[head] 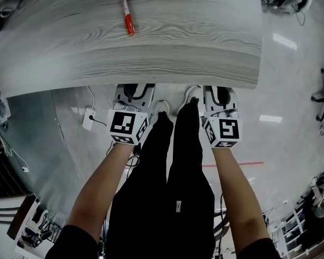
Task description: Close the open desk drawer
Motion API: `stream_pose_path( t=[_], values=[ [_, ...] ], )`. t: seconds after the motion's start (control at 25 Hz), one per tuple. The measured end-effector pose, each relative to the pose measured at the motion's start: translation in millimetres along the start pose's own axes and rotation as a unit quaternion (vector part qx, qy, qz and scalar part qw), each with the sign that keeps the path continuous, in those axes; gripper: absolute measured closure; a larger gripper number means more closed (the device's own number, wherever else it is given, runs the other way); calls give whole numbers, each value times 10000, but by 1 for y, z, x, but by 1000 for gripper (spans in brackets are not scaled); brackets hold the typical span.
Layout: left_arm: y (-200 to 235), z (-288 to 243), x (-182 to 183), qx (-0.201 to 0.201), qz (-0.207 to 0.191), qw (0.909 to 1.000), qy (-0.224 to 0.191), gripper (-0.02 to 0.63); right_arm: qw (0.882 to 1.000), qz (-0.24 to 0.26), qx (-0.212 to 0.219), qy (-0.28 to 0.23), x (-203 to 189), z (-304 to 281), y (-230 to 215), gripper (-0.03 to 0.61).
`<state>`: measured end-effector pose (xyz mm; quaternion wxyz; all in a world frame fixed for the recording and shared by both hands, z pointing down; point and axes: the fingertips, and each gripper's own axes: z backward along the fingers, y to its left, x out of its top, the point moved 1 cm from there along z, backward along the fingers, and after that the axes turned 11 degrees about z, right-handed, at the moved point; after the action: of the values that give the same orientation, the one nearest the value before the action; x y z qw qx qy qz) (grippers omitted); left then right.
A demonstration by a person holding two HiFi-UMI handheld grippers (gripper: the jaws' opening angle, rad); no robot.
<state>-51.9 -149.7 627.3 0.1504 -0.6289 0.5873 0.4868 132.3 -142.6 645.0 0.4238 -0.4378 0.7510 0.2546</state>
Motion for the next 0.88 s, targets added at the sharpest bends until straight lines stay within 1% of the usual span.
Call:
stream_pose_path(
  t=[0.16,0.36,0.48,0.72,0.88],
  values=[
    [-8,20,5,48,226,9997,-97,480,9999,30,133,-76,9,15,17,476],
    [-27,49,5,29,247,9997,-36,480,9995,27,193,-252,31,40,35,476],
    [-40,75,13,5,199,9998,-3,480,9994,38,188,-293,49,63,42,476],
    [-69,138,58,-109,229,9994,-223,480,9977,394,224,-502,115,129,55,479],
    [-82,171,98,-196,97,9990,-379,480,9961,412,111,-769,163,170,62,482]
  ],
)
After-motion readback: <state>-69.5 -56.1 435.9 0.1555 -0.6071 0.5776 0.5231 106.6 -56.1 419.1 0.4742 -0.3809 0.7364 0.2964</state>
